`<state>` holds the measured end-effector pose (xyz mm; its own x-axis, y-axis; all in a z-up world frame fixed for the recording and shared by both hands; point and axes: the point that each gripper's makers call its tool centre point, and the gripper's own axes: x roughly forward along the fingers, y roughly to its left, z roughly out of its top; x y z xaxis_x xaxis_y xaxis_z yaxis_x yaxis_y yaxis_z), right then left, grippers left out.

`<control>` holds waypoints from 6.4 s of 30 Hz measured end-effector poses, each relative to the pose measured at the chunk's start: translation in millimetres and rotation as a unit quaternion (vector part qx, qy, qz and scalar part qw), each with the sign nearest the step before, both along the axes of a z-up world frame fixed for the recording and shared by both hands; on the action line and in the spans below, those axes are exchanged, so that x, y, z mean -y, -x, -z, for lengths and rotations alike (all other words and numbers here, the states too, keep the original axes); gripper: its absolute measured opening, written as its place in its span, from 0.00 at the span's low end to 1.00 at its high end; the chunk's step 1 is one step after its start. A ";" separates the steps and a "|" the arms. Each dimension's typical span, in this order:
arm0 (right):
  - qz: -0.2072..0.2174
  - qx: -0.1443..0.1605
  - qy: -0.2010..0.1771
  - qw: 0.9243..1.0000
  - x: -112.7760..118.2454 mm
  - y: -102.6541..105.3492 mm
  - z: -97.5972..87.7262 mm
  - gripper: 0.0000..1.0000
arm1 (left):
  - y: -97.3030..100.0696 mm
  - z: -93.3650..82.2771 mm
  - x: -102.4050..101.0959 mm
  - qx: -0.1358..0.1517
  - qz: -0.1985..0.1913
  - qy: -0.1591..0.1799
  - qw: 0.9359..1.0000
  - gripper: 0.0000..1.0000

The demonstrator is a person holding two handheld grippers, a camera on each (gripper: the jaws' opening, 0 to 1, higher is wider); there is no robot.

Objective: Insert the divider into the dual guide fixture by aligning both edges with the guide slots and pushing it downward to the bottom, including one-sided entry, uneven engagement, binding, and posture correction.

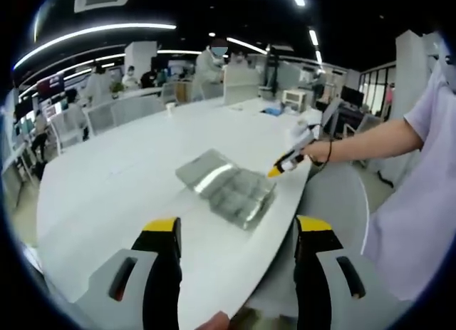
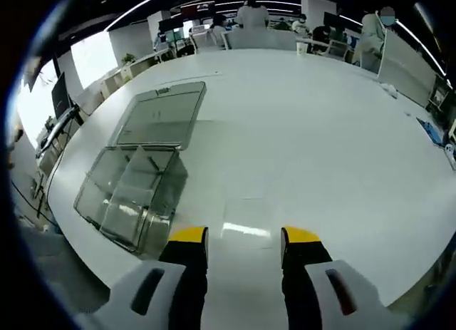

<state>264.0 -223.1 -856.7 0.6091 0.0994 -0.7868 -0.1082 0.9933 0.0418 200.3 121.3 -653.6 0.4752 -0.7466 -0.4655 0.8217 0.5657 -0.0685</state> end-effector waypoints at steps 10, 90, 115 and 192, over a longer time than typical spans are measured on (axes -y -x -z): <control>0.010 -0.031 0.026 0.999 4.0 -9.5 12.1 0.37 | -4.5 -0.3 -12.1 -0.001 -0.012 -0.005 1.000 0.62; -0.004 0.006 0.020 1.000 14.9 -6.8 -22.0 0.26 | -16.0 9.7 4.1 -0.014 -0.006 -0.002 1.000 0.59; -0.030 0.066 0.006 0.997 -1.1 -3.4 -56.4 0.26 | -17.3 14.5 17.7 -0.023 0.007 -0.003 1.000 0.57; -0.229 0.253 -0.103 0.934 -119.4 21.1 -174.4 0.26 | -48.4 16.6 208.2 -0.180 -0.034 0.144 0.973 0.14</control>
<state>242.9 -103.7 -682.3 0.7540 0.5589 -0.3452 -0.5777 0.8143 0.0564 248.7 -87.0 -670.2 0.3732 -0.8429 -0.3876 0.6767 0.5332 -0.5077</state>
